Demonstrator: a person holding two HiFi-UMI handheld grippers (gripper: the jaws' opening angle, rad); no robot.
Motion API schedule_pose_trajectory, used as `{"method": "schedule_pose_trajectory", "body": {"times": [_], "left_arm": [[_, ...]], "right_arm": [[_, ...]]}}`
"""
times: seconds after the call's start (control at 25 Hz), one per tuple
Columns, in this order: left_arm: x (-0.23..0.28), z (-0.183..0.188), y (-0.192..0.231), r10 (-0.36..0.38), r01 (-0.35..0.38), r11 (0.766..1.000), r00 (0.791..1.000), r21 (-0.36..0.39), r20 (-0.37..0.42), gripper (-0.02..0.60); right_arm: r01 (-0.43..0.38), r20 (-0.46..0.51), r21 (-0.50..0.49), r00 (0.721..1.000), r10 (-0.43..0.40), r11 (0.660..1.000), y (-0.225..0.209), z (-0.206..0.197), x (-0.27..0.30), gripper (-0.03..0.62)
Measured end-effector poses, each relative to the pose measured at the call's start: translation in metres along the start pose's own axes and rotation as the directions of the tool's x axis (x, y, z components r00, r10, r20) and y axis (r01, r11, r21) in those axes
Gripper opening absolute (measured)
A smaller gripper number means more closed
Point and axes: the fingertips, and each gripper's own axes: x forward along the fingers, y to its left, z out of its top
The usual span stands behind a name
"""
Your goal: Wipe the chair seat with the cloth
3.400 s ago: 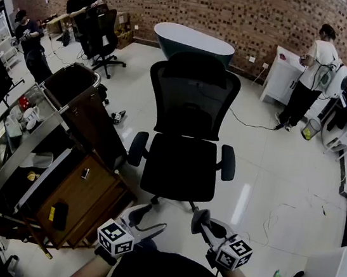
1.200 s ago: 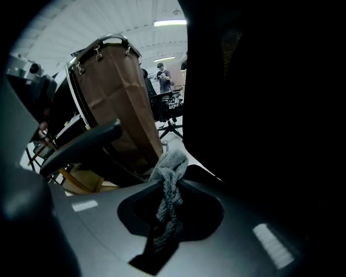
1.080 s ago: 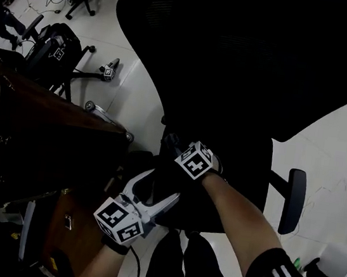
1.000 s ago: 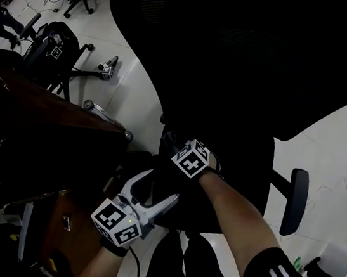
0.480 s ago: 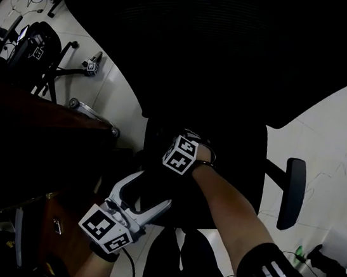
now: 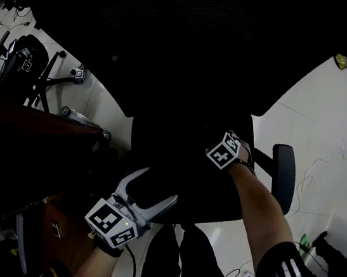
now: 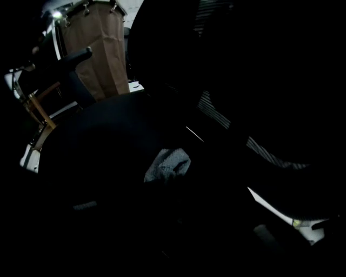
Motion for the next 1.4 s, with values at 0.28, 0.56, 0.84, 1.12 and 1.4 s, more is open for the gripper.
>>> {"method": "schedule_pose_trajectory", "body": {"times": [0.28,0.56,0.84,1.12,1.4], "left_arm": [[0.012,-0.004,-0.017,-0.033,0.033,0.999,0.999,0.009,-0.023,0.382],[-0.002,-0.007,-0.013,-0.014,0.015,1.0,1.0,0.012,-0.015,0.382],[-0.041,-0.012,0.008,0.063,-0.063,0.998,0.998,-0.004,0.007,0.382],[-0.068,-0.016,0.024,0.128,-0.127,0.992,0.991,-0.015,0.025,0.382],[-0.07,-0.018,0.023,0.125,-0.125,0.992,0.991,-0.011,0.043,0.382]], "right_arm": [[0.103,-0.057,0.06,0.993,-0.099,0.993,-0.048,-0.055,-0.034,0.046],[0.14,-0.043,0.136,0.99,-0.135,0.981,-0.055,-0.055,-0.048,0.046],[-0.077,0.155,0.044,0.985,0.069,0.996,0.061,0.073,-0.03,0.046],[-0.223,0.18,-0.129,0.953,0.244,0.966,0.183,0.151,0.005,0.046],[-0.22,0.13,-0.176,0.961,0.244,0.959,0.193,0.139,0.024,0.046]]}}
